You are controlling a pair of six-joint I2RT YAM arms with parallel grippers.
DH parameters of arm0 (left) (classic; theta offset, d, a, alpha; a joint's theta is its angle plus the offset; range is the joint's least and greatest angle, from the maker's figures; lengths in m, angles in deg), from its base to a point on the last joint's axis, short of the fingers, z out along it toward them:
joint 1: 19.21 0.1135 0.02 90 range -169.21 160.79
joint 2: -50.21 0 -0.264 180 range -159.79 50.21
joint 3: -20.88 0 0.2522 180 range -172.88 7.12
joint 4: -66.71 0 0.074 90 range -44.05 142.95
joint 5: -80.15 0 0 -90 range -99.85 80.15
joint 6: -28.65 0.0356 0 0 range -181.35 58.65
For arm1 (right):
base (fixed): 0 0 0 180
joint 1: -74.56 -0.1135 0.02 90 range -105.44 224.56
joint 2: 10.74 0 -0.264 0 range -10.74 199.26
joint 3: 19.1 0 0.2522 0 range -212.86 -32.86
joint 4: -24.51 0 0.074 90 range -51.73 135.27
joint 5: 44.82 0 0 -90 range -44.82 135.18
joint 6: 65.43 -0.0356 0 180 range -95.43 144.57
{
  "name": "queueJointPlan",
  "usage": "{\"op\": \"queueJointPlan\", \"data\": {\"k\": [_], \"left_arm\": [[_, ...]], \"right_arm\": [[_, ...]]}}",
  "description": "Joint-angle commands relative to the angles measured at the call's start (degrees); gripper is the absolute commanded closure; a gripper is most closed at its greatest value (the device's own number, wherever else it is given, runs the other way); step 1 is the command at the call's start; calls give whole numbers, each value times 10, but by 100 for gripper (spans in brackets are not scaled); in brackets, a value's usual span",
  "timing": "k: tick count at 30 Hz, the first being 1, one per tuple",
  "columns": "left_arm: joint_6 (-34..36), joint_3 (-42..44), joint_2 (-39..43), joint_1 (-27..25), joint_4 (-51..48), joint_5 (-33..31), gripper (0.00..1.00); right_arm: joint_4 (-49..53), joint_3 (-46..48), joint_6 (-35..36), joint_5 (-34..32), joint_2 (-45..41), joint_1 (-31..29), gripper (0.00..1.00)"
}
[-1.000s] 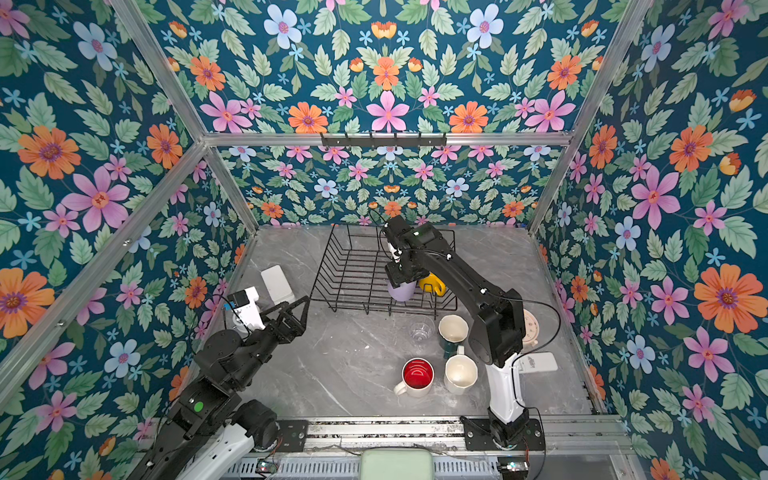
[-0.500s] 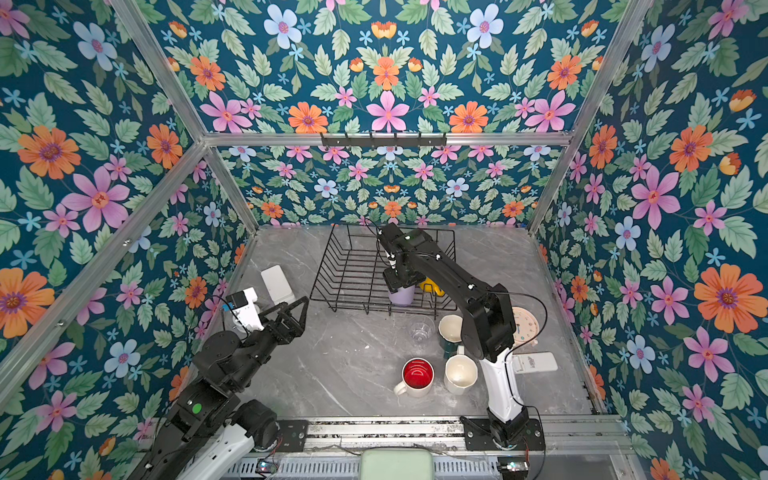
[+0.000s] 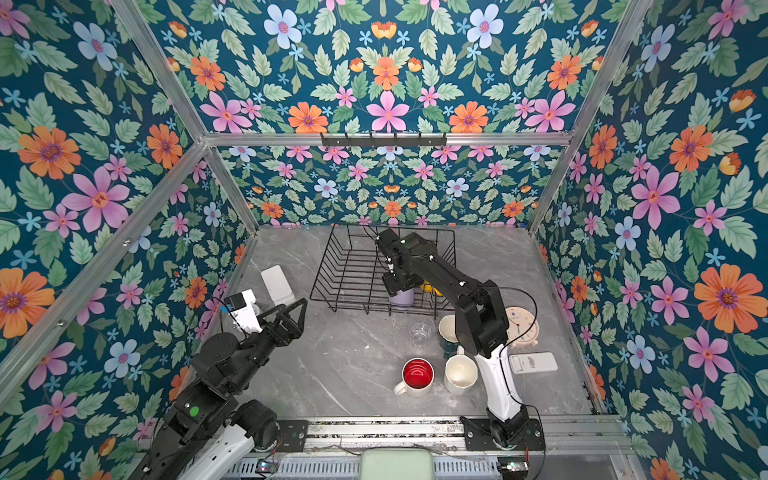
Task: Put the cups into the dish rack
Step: 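Lower the lavender cup upside down into the rack beside the black mug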
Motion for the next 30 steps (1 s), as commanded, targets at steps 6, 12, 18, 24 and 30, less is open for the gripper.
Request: {"op": "queueJointPlan", "data": {"k": [6,12,18,24,30], "left_arm": [[10,-4,4,1,-3,-8,0],[12,-4,5,1,-5,-9,0],[12,-5,6,1,-5,-9,0],[12,-5,8,1,-7,-9,0],[12,-6,13,1,-9,-10,0]], "right_arm": [[5,13,-6,23,1,-4,57],[0,22,-6,28,-5,-5,33],[-3,26,-7,37,-17,-5,25],[-2,23,-8,40,-30,-5,19],[1,21,-12,42,-48,-5,18]]}}
